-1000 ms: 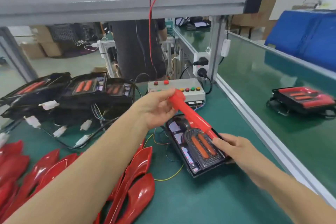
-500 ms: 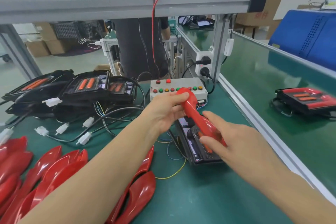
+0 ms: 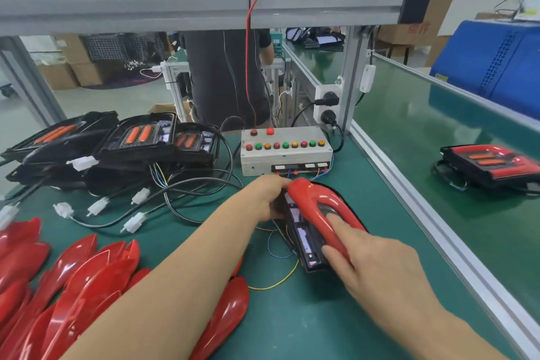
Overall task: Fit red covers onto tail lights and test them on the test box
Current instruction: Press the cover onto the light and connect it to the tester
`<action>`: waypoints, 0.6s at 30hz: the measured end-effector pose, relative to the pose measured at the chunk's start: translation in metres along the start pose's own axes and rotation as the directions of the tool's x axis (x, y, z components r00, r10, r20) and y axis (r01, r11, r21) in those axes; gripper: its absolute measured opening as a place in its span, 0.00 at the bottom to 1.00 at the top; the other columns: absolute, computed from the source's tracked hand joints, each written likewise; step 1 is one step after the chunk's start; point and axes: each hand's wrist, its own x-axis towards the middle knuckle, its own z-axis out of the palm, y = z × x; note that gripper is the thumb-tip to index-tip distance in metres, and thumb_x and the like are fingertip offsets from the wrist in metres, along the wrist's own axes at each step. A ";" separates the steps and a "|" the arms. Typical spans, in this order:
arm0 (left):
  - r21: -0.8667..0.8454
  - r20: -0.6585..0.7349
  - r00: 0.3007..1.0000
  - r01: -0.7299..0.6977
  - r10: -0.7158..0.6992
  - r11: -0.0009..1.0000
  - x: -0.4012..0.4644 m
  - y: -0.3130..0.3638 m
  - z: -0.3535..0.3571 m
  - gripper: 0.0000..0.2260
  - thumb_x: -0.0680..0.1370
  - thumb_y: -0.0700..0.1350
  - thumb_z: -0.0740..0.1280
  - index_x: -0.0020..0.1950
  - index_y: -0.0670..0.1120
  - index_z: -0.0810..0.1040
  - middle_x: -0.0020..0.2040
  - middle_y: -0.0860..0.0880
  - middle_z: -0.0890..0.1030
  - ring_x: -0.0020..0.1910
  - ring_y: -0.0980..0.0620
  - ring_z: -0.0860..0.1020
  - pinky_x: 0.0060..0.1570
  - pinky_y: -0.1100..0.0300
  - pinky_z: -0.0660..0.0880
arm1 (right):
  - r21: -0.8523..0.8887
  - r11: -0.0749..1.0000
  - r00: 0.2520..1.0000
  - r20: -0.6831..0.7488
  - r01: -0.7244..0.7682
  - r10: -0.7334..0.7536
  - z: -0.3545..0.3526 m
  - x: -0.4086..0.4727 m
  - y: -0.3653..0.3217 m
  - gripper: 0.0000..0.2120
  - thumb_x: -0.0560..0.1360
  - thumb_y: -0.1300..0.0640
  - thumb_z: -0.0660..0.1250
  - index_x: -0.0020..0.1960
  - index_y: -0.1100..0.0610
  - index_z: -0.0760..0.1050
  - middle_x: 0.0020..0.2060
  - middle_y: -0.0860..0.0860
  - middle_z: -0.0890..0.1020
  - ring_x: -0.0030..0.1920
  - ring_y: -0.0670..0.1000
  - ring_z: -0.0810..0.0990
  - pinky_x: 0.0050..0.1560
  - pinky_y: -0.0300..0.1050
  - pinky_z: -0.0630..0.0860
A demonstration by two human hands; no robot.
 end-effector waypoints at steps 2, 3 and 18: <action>-0.141 -0.012 0.999 0.037 -0.039 0.989 0.000 -0.003 -0.002 0.09 0.80 0.43 0.60 0.43 0.42 0.74 0.29 0.44 0.78 0.26 0.47 0.78 0.27 0.52 0.77 | -0.088 0.995 0.998 -0.037 0.047 -0.050 0.000 -0.001 -0.001 0.17 0.67 0.48 0.77 0.52 0.56 0.83 0.25 0.48 0.80 0.20 0.53 0.77 0.20 0.38 0.57; -0.192 -0.019 0.998 0.048 -0.053 0.980 -0.001 -0.005 -0.002 0.08 0.80 0.44 0.60 0.44 0.43 0.74 0.32 0.44 0.79 0.29 0.47 0.77 0.31 0.51 0.76 | -0.112 0.992 0.997 -0.040 0.066 -0.071 0.001 -0.002 -0.002 0.16 0.69 0.47 0.72 0.52 0.56 0.84 0.23 0.48 0.78 0.18 0.52 0.75 0.21 0.38 0.55; -0.490 -0.015 0.989 -0.134 0.145 0.862 -0.022 -0.030 0.002 0.09 0.79 0.44 0.63 0.51 0.42 0.80 0.42 0.42 0.85 0.37 0.45 0.83 0.39 0.52 0.80 | -0.064 0.997 0.999 0.015 0.039 -0.038 0.004 -0.010 -0.025 0.21 0.71 0.49 0.61 0.59 0.56 0.82 0.16 0.51 0.72 0.14 0.53 0.70 0.16 0.39 0.63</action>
